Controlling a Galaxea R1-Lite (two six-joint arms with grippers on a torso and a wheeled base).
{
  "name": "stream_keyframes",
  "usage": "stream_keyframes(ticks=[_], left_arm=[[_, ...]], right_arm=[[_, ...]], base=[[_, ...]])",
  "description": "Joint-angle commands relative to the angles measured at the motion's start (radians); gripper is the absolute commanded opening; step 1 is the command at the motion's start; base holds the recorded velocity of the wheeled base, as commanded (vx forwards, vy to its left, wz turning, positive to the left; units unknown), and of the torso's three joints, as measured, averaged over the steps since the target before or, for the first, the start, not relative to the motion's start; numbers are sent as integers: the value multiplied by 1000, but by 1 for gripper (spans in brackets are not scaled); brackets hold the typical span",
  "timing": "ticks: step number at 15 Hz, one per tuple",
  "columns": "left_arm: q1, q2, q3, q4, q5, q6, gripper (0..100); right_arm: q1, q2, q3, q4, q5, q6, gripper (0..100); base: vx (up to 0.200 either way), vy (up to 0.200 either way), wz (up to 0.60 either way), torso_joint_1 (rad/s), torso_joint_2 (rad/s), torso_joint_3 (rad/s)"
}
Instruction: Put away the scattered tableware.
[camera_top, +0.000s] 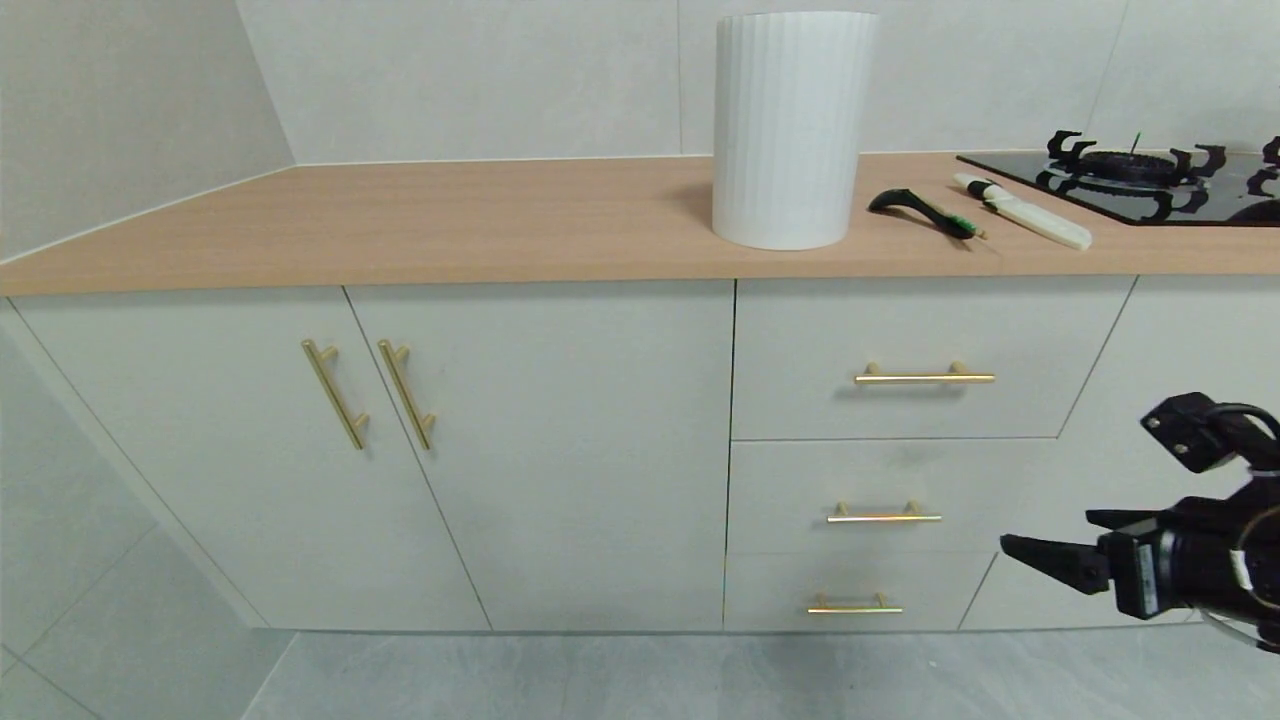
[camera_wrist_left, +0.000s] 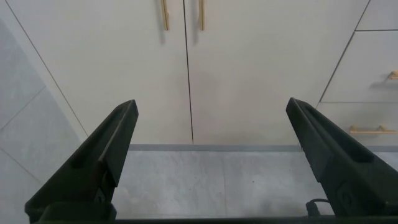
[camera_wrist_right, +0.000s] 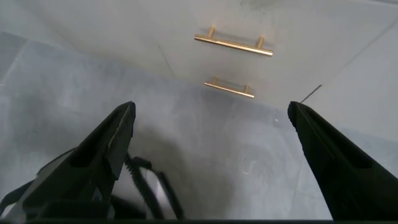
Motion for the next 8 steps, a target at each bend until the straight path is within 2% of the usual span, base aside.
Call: stream_keyframes(ticks=[1, 5, 8], left_arm=[[0, 1, 0, 0, 1, 0, 100], [0, 1, 0, 0, 1, 0, 100], [0, 1, 0, 0, 1, 0, 100]], right_arm=[[8, 285, -65, -93, -20, -1, 100], [25, 482, -131, -193, -50, -1, 100], [26, 670, -176, -351, -163, 10, 100]], base=[[0, 0, 0, 0, 0, 0], [0, 0, 0, 0, 0, 0], [0, 0, 0, 0, 0, 0]])
